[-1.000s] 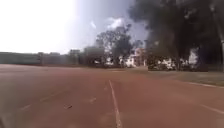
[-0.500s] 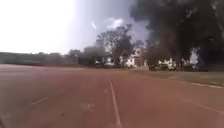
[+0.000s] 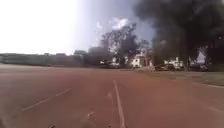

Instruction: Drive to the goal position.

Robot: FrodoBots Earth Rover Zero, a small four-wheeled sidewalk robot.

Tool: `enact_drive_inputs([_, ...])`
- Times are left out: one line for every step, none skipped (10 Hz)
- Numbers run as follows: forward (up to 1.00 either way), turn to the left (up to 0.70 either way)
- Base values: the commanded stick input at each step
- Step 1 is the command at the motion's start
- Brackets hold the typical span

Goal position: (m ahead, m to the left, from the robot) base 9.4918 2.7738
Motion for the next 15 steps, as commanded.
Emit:
enact_drive_inputs([0.7, 0.0])
enact_drive_inputs([0.7, 0.0])
enact_drive_inputs([0.7, 0.0])
enact_drive_inputs([0.7, 0.0])
enact_drive_inputs([0.7, 0.0])
enact_drive_inputs([0.7, 0.0])
enact_drive_inputs([0.7, 0.0])
enact_drive_inputs([0.7, 0.0])
enact_drive_inputs([0.7, 0.0])
enact_drive_inputs([0.7, 0.0])
enact_drive_inputs([0.7, 0.0])
enact_drive_inputs([0.7, 0.0])
enact_drive_inputs([0.7, 0.0])
enact_drive_inputs([0.7, 0.0])
enact_drive_inputs([0.7, 0.0])
